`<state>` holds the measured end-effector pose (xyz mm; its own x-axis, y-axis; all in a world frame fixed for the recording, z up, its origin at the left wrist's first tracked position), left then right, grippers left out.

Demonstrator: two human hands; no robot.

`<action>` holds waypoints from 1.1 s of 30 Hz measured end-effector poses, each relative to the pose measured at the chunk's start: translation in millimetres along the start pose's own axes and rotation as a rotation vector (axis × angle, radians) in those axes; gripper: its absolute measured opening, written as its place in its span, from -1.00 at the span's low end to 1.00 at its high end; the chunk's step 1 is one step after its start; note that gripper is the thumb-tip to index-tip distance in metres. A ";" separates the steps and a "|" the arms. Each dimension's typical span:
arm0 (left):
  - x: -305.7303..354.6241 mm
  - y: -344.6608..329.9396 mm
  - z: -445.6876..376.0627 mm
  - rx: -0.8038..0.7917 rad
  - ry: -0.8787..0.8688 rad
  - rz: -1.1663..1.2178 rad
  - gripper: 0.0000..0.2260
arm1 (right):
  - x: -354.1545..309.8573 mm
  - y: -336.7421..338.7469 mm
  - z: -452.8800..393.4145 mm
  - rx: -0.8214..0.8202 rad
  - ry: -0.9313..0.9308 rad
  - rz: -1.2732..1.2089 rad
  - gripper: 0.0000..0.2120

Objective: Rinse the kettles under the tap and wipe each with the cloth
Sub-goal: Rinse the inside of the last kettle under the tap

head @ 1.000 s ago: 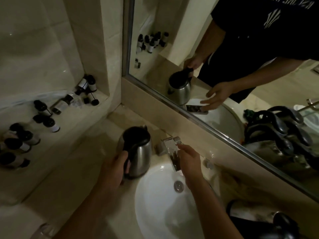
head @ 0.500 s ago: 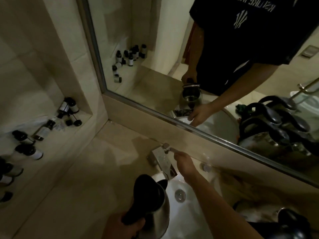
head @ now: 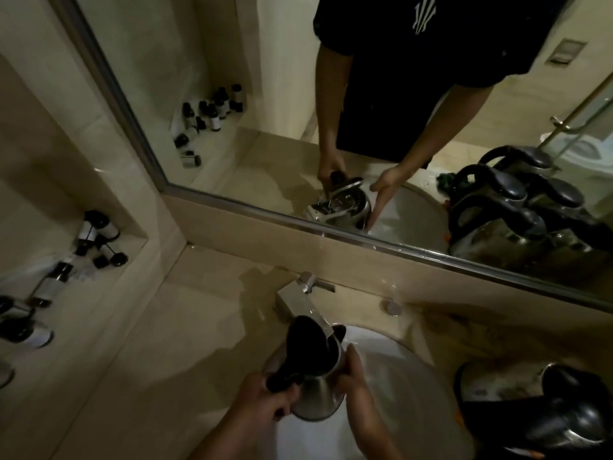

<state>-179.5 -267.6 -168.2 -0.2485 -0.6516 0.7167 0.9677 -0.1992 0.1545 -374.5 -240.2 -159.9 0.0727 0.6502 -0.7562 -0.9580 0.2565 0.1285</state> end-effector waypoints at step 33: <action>-36.4 -24.1 -31.7 0.294 -0.775 -0.808 -0.63 | 61.3 -3.1 -42.1 -0.017 0.325 0.530 0.21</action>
<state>-195.1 -262.2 -219.6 -0.8051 0.2316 0.5461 0.5365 -0.1085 0.8369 -378.7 -231.3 -233.7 -0.4996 0.4344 -0.7495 -0.8452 -0.0548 0.5317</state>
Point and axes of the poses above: each hand's wrist, its own z-axis away from the middle knuckle, its own y-axis out of the back of the hand, x = y × z, the point moved 9 cm from there along -z, towards the middle knuckle, and after that the axes turned 7 degrees about x, right-handed, at the moved point
